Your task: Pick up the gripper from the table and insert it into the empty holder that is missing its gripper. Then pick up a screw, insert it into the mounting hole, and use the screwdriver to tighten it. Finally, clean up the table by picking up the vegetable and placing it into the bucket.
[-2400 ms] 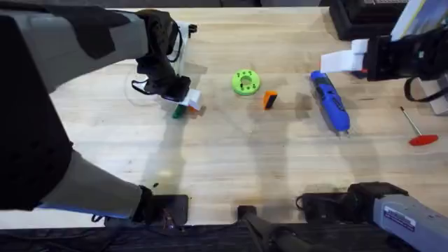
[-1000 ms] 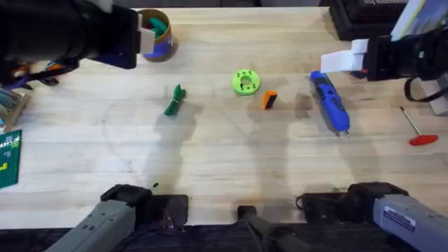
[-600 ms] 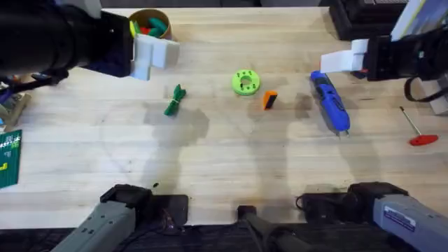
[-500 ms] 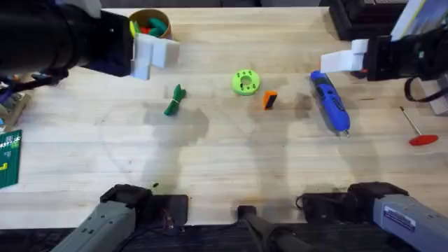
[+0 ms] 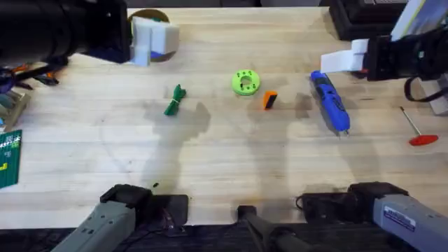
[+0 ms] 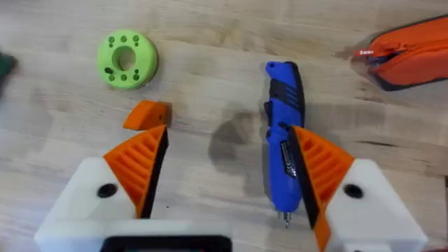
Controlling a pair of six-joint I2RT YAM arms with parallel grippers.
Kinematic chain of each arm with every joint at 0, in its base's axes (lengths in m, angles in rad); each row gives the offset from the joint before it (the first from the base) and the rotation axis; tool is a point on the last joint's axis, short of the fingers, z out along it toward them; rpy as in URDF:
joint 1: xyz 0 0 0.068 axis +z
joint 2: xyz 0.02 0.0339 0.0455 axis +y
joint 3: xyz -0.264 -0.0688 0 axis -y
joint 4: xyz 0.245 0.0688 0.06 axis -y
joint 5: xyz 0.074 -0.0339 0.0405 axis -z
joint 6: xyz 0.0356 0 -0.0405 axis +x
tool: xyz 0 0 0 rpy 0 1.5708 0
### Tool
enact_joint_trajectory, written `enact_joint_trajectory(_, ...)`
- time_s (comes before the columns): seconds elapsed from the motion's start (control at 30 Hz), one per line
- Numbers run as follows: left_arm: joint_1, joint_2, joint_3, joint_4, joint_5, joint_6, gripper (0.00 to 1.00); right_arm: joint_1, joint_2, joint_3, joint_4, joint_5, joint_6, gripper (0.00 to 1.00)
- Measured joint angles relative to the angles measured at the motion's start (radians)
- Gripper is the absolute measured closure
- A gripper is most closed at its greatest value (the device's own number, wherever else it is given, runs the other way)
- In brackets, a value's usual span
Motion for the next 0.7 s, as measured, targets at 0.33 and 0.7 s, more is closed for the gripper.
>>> enact_joint_trajectory(0.33,0.019,-0.160,-0.314,0.401,-0.003,0.000,0.015,0.000,0.000,0.000,0.000,0.000,0.000,0.021)
enact_joint_trajectory(0.7,0.158,-0.515,-0.739,0.703,0.089,0.000,0.015,0.000,0.000,0.000,0.000,0.000,0.000,0.022)
